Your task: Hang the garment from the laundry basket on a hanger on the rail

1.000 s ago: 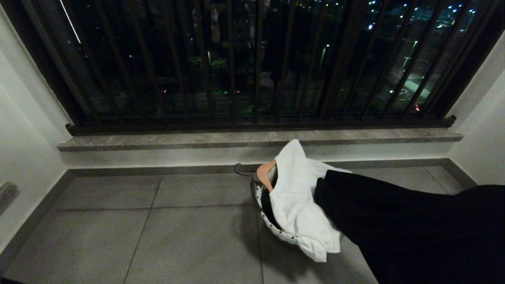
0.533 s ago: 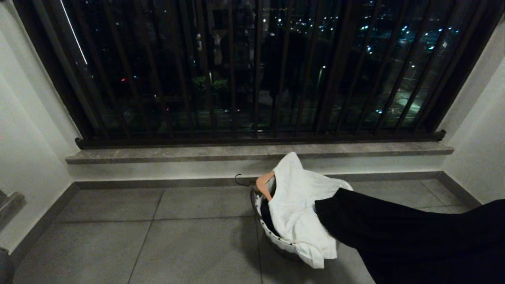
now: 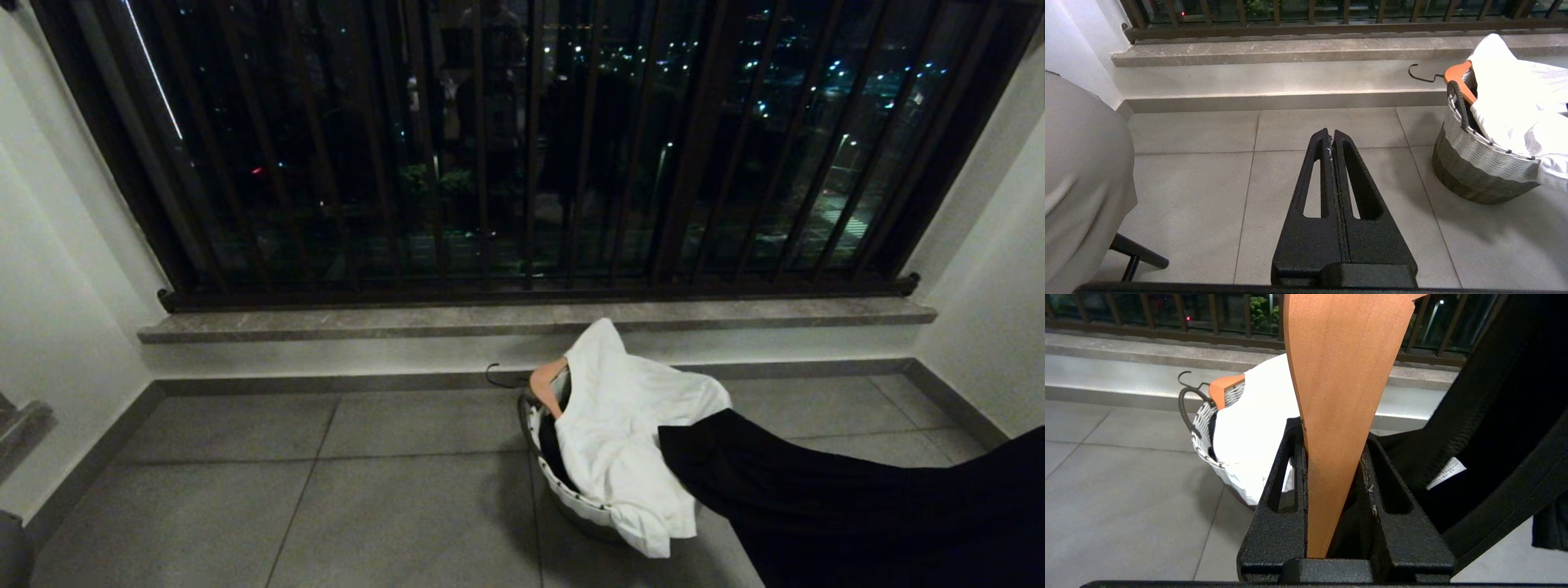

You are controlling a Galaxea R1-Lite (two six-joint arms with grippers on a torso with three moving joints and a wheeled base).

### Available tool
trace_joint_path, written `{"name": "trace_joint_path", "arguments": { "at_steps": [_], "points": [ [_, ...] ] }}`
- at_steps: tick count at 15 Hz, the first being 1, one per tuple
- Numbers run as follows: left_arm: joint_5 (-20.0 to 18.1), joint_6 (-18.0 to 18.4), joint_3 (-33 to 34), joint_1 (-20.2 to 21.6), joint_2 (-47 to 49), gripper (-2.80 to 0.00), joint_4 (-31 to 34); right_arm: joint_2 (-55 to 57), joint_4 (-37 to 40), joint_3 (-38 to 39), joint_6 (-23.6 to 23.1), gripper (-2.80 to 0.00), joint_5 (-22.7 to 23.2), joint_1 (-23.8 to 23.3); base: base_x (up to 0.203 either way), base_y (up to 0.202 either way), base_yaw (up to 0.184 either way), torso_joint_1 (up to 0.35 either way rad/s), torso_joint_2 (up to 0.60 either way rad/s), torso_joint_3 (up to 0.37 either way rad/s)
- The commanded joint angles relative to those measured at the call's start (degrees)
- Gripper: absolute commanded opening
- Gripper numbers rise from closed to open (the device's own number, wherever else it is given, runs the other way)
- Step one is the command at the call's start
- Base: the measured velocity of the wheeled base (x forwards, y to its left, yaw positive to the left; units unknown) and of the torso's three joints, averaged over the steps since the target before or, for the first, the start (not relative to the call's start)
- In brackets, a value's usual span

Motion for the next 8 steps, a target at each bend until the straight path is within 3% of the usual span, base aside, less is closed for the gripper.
{"name": "trace_joint_path", "arguments": {
  "at_steps": [1,4,8],
  "points": [
    [0.0,0.0,0.0,0.0,0.0,-2.8,0.0,0.1,0.0,0.1,-0.1,-2.8,0.1,0.0,0.0,0.0,0.0,0.0,0.0,0.0],
    [0.0,0.0,0.0,0.0,0.0,-2.8,0.0,0.1,0.0,0.0,-0.1,-2.8,0.1,0.0,0.0,0.0,0.0,0.0,-0.03,-0.061],
    [0.0,0.0,0.0,0.1,0.0,-2.8,0.0,0.1,0.0,0.1,-0.5,-2.8,0.1,0.0,0.0,0.0,0.0,0.02,-0.37,-0.339]
  ]
}}
